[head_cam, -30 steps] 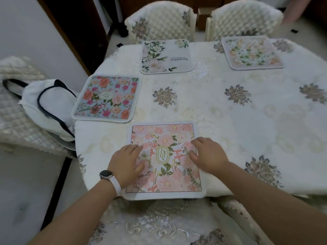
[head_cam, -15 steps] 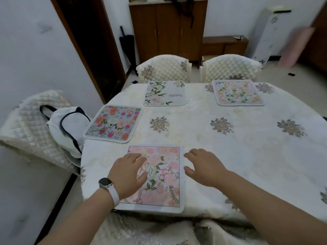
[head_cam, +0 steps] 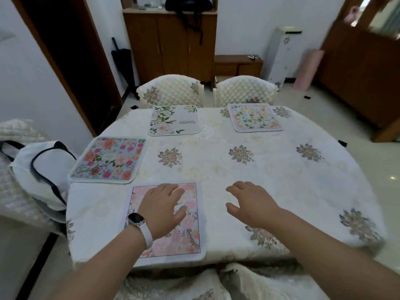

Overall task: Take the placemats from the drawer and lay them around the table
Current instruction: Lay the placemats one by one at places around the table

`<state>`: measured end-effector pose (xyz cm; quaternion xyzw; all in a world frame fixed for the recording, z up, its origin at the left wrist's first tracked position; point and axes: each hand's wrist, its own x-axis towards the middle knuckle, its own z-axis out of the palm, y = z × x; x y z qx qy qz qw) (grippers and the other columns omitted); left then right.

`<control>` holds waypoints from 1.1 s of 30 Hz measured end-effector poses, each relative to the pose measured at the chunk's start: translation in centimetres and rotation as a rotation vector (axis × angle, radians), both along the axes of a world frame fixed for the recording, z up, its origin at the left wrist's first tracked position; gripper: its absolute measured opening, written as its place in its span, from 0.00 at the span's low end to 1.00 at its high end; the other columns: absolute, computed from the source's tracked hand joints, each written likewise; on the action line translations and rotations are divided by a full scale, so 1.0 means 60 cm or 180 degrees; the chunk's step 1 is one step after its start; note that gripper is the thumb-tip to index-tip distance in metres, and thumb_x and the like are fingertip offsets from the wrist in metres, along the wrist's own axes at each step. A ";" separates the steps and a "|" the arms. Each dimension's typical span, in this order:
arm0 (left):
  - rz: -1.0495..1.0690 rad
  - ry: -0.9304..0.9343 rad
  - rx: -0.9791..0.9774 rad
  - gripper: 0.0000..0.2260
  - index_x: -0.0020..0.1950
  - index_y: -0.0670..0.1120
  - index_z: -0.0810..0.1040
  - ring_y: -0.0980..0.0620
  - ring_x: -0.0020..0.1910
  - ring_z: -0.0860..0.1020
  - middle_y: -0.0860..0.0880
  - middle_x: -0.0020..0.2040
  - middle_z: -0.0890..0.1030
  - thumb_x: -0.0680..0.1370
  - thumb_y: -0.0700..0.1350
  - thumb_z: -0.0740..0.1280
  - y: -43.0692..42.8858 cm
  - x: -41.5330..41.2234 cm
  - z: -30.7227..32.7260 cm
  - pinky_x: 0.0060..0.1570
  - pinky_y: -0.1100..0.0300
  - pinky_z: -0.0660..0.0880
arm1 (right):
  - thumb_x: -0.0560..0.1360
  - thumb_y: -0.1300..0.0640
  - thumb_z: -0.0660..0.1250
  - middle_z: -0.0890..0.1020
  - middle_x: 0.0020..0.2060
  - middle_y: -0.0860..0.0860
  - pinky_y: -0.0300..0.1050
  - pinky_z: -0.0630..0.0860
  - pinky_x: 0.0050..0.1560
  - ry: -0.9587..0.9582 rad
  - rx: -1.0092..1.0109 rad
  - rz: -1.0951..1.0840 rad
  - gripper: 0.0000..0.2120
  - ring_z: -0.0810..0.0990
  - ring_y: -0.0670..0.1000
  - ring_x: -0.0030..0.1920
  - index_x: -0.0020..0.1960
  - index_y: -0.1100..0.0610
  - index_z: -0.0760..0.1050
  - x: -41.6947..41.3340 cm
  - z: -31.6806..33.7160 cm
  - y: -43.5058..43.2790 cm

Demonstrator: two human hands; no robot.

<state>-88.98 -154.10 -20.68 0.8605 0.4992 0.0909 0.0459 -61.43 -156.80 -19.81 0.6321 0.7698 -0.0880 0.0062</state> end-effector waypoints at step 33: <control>-0.0040 0.0083 0.0241 0.21 0.61 0.47 0.81 0.42 0.59 0.78 0.45 0.59 0.81 0.72 0.54 0.66 -0.053 0.649 0.050 0.53 0.44 0.76 | 0.78 0.42 0.56 0.75 0.61 0.51 0.51 0.71 0.57 0.0099 0.0290 -0.0274 0.24 0.72 0.55 0.59 0.68 0.53 0.70 0.620 0.037 -0.066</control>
